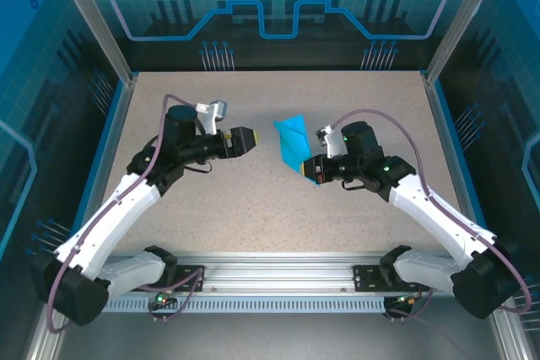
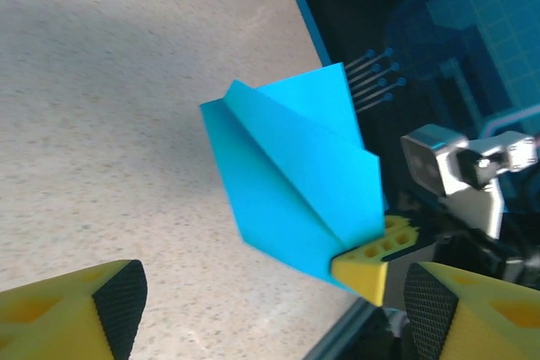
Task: Fold a paper plane with a square sheet of paper (fold left side to right side)
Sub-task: Turn over the paper at the center of the table.
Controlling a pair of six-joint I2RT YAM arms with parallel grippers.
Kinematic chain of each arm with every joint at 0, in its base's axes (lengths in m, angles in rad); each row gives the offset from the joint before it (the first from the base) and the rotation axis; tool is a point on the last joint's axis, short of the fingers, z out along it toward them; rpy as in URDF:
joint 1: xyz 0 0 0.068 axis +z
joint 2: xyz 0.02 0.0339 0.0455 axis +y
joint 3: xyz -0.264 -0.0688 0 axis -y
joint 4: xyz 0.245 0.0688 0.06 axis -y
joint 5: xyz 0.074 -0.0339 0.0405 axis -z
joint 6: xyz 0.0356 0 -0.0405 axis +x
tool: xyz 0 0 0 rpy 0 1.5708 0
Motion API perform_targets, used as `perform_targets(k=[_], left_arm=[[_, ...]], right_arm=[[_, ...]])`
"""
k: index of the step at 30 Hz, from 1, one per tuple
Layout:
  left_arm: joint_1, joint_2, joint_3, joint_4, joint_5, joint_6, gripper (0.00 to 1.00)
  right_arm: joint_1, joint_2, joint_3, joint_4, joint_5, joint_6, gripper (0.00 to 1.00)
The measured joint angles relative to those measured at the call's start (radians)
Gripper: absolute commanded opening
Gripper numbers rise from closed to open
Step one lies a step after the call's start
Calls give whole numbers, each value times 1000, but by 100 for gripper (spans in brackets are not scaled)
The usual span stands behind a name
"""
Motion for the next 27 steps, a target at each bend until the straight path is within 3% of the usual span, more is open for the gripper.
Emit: perform_targets(k=[8,16,22,27], left_arm=[[0,-198,-53,-108,-249,33,89],[0,-278,-63,-167,-386,50,92],[0,-277,-64,-183,-409,51,93],[0,-271,-64,-183,-413,51,94]], right_arm=[[246,240,306,-363,578,-192,2],[397,623,497,-619,1057,-263,3],[456,866,555,-709,1237,-301,3],[481,949,556,-721,1249,-340,6]])
